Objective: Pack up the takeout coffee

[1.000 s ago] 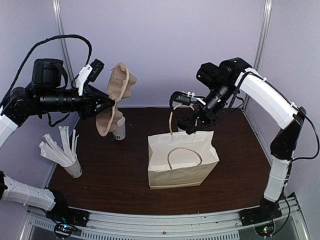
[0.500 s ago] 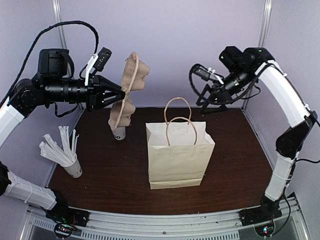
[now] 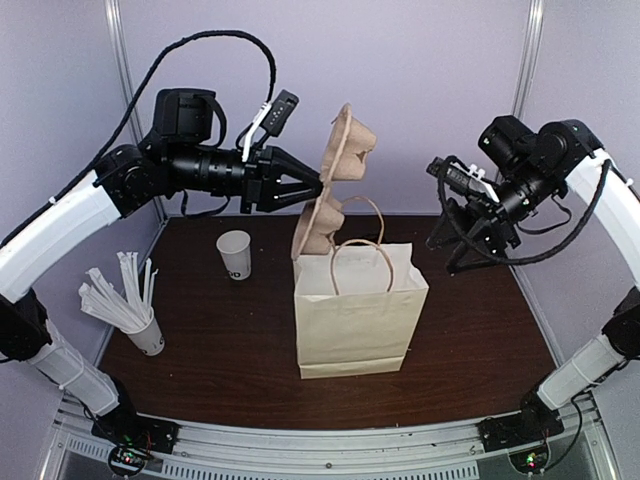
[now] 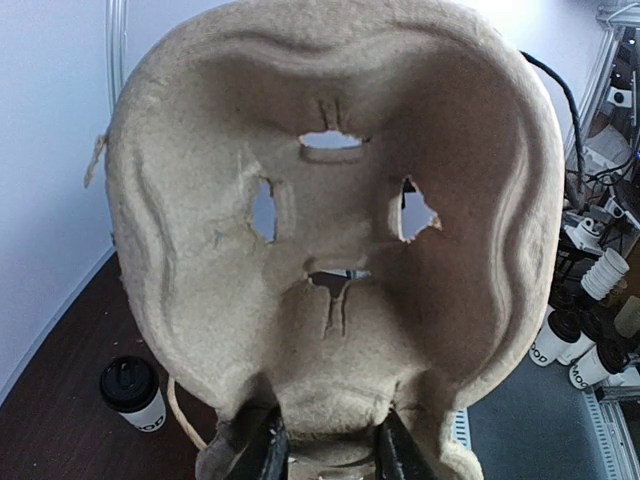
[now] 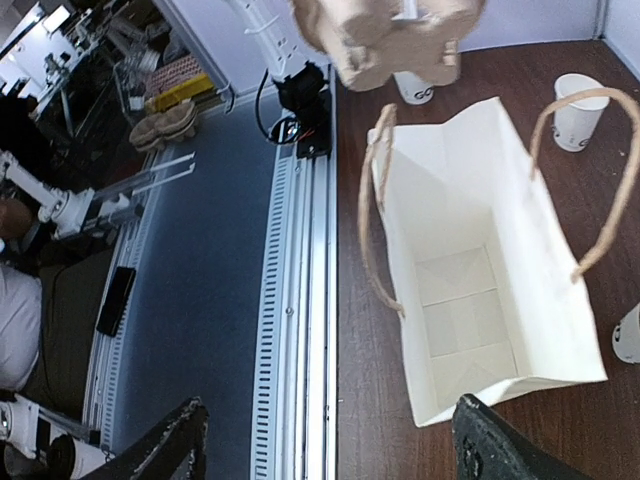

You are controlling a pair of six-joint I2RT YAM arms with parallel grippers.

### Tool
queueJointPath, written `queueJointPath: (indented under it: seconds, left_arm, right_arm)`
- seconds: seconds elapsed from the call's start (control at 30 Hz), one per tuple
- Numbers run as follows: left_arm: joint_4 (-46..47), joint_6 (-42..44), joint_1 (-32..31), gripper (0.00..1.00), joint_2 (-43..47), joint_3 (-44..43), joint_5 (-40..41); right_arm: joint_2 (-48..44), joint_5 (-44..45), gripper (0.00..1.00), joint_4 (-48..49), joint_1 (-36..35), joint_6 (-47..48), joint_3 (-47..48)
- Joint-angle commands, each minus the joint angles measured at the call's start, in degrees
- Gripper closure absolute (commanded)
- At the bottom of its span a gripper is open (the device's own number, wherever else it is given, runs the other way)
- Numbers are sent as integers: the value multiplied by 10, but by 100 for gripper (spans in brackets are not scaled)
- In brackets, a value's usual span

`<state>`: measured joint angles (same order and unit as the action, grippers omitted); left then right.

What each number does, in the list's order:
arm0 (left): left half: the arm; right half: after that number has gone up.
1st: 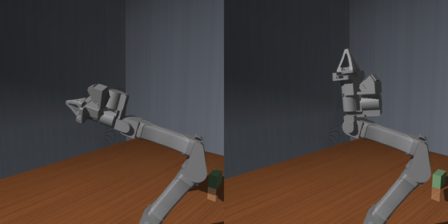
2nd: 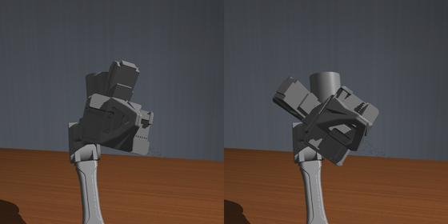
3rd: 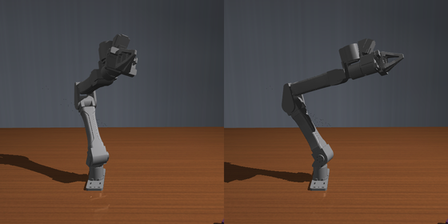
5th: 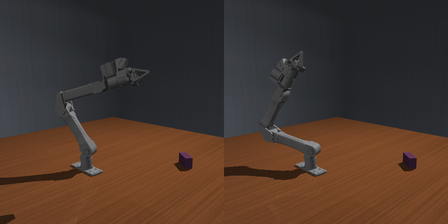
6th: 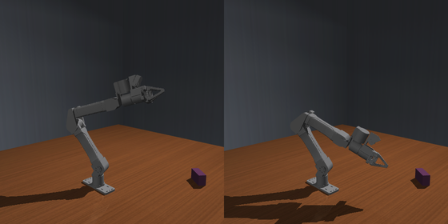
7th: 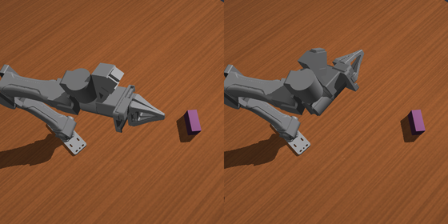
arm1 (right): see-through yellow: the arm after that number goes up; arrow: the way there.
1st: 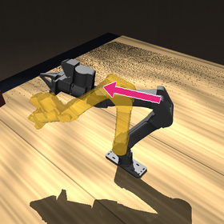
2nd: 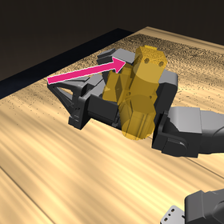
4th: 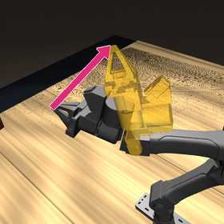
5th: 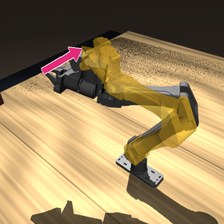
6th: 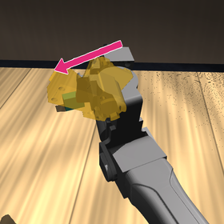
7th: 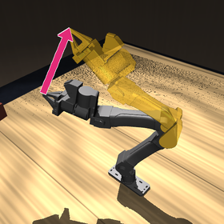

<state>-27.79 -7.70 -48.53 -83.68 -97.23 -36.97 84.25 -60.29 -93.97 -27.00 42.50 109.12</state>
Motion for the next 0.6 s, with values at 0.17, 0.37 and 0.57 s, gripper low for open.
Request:
queueJointPath:
  seconds: [0.17, 0.37, 0.57]
  left_arm:
    - [96, -50, -5, 78, -50, -21, -51]
    - [114, -72, -5, 78, -65, -20, -59]
    - [116, -75, -5, 78, -76, -21, -61]
  right_arm:
    - [-24, 97, 17, 116, -133, -51, -62]
    - [-28, 152, 16, 155, -209, -47, -64]
    - [-28, 210, 16, 153, -280, -14, -103]
